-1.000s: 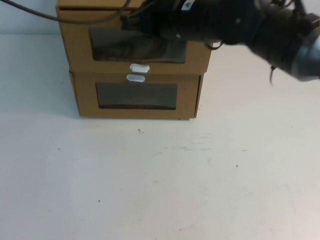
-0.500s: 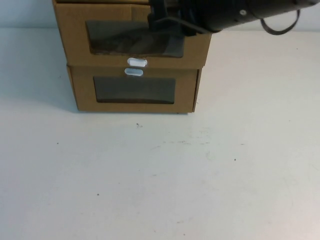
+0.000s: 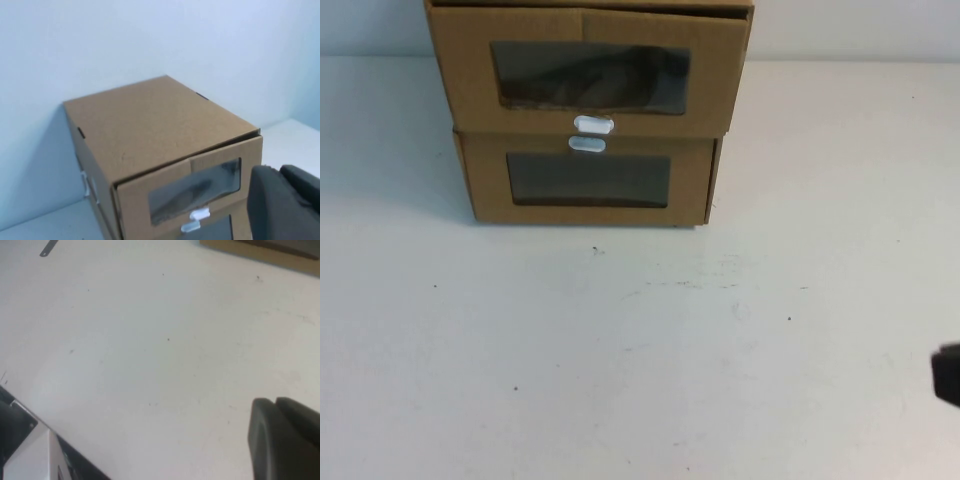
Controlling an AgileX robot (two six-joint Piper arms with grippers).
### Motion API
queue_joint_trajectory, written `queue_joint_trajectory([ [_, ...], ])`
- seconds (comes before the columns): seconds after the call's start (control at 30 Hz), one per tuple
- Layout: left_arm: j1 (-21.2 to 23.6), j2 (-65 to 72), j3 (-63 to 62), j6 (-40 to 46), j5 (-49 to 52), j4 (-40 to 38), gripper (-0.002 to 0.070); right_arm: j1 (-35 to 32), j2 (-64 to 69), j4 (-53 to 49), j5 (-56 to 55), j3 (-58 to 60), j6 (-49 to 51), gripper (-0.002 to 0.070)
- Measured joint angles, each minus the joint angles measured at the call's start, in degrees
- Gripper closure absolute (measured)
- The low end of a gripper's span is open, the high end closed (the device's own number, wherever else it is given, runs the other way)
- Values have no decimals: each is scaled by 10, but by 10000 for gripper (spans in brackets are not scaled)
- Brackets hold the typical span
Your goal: Close the shoe box
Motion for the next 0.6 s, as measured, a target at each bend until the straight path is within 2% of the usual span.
queue_joint_trajectory([
  [0.27,0,-302,369,0,-149,-4,677,2,-150,8,-32,139,9,687],
  [0.43,0,-435,521,0,-218,-4,677,2,-207,8,-171,234,4,687],
  [0.6,0,-451,621,0,-231,-4,677,2,-231,9,-351,349,0,687],
])
